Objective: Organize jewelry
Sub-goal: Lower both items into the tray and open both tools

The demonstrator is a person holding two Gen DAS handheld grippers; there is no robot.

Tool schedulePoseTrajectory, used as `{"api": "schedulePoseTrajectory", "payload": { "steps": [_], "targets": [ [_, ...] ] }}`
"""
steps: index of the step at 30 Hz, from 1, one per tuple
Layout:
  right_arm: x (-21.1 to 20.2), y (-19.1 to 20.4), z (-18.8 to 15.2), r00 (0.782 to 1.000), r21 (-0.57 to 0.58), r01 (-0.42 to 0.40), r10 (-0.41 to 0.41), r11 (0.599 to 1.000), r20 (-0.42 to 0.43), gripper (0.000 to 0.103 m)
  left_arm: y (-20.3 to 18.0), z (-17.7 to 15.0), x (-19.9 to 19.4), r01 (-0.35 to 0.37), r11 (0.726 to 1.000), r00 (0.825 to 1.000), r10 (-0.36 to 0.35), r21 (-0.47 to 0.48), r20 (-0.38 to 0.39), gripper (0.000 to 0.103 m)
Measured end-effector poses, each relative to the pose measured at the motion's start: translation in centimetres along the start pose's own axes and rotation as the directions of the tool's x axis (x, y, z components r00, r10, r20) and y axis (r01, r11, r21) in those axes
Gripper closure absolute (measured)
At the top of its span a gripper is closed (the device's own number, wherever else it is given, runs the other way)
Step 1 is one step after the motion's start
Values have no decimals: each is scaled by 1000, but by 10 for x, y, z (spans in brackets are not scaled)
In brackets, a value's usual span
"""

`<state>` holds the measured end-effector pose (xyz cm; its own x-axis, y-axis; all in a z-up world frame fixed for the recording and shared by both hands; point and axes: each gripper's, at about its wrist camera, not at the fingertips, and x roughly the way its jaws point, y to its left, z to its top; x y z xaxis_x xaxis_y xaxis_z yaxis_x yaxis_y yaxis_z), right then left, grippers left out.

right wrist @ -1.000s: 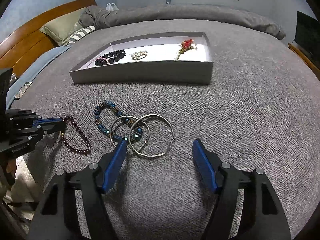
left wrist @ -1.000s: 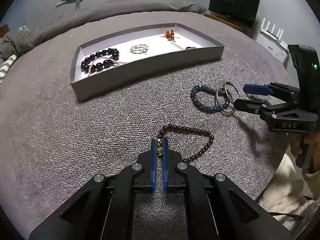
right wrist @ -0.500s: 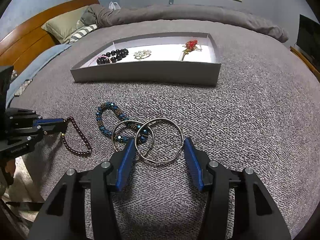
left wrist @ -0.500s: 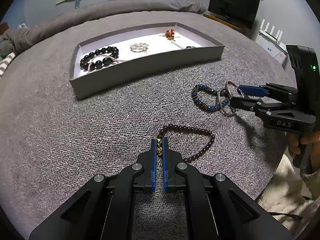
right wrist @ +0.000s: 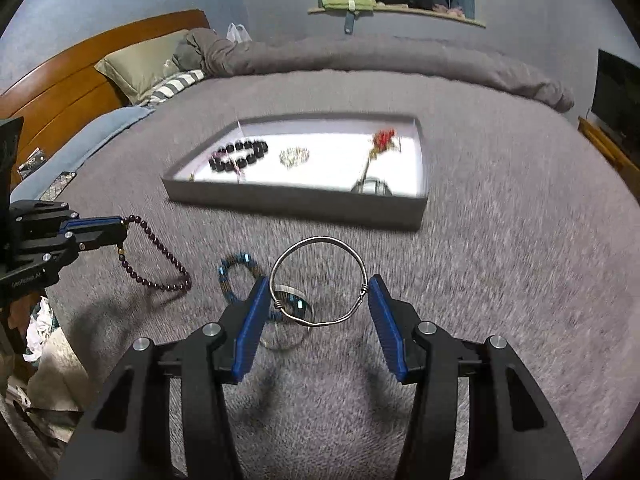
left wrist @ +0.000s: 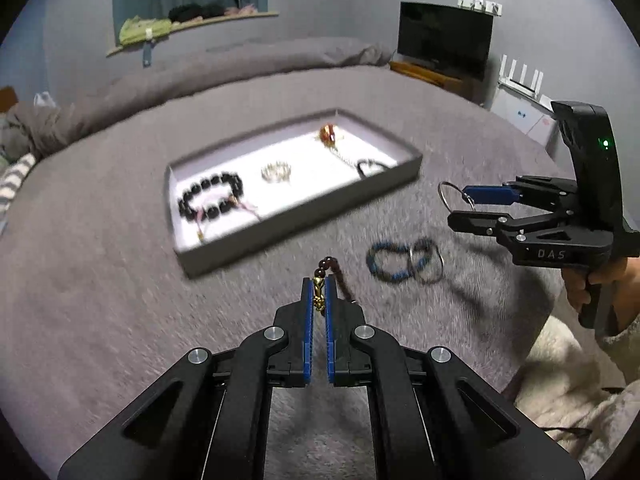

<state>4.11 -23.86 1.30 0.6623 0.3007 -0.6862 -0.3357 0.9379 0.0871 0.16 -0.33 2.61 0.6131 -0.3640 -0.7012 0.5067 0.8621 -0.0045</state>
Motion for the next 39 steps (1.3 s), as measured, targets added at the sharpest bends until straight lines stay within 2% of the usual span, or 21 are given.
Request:
{"api": "schedulePoseTrajectory", "payload": {
  "steps": [6, 11, 17, 23, 32, 39],
  "targets": [
    [6, -3, 35, 999, -11, 5, -4, 1000, 39, 52, 16, 34, -5, -21, 1000, 998, 21, 1, 54, 98],
    [28, -6, 61, 999, -15, 18, -17, 1000, 44, 52, 29, 67, 2, -1, 1000, 995, 3, -21, 96, 98],
    [64, -4, 81, 1000, -28, 22, -21, 999, 15, 52, 42, 95, 43, 52, 995, 996, -45, -87, 76, 98],
    [99, -5, 91, 998, 1, 10, -9, 1000, -55, 52, 57, 89, 96, 89, 978, 995, -94, -189, -17, 98],
    [134, -4, 94, 984, 2, 33, -32, 999, -177, 52, 60, 77, 124, 19, 988, 995, -34, -152, -96, 98],
    [139, -8, 93, 978, 15, 52, -48, 999, -201, 52, 65, 71, 138, -26, 990, 990, 7, -140, -139, 98]
  ]
}}
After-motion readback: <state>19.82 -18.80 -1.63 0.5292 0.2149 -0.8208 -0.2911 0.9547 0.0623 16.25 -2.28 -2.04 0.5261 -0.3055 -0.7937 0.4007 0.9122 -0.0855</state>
